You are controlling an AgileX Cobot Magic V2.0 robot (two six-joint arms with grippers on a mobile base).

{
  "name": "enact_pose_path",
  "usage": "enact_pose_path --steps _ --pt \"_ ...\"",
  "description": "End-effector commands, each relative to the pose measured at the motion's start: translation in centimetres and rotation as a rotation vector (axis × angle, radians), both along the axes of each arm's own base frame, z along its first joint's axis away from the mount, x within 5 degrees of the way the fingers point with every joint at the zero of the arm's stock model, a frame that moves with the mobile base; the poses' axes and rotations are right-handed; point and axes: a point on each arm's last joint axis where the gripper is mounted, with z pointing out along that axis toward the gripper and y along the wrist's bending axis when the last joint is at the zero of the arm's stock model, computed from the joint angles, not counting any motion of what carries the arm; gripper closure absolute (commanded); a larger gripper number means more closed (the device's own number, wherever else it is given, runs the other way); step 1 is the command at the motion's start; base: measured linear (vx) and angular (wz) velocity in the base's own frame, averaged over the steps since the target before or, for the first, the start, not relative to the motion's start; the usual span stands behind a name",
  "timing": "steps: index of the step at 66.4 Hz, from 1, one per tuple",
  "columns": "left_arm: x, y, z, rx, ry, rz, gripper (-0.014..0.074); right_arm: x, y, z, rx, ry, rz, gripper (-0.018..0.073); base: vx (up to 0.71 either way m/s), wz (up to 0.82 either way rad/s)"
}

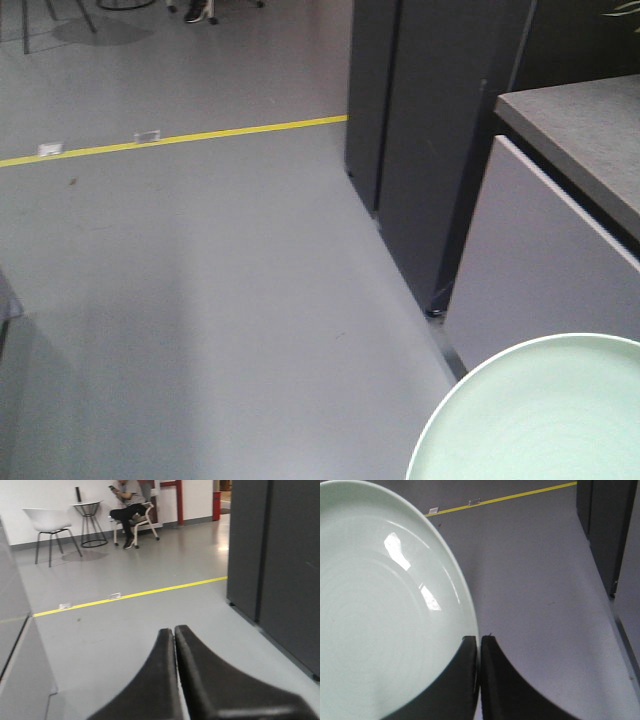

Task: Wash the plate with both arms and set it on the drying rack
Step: 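Carry the plate in the right gripper around toward the sink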

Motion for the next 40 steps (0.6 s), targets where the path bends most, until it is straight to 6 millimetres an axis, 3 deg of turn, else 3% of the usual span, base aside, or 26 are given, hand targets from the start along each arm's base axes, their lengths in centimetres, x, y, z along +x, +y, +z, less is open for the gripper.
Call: enact_pose_path --steps 1,40 --pt "-0.15 -0.12 1.63 -0.003 -0.115 -0.016 0.0603 0.35 0.06 1.23 0.033 -0.073 -0.014 0.0561 0.11 -0.37" --pt "-0.15 -0.12 1.63 -0.003 -0.115 -0.016 0.0603 0.35 0.06 1.23 0.033 -0.073 -0.014 0.0561 0.09 -0.36"
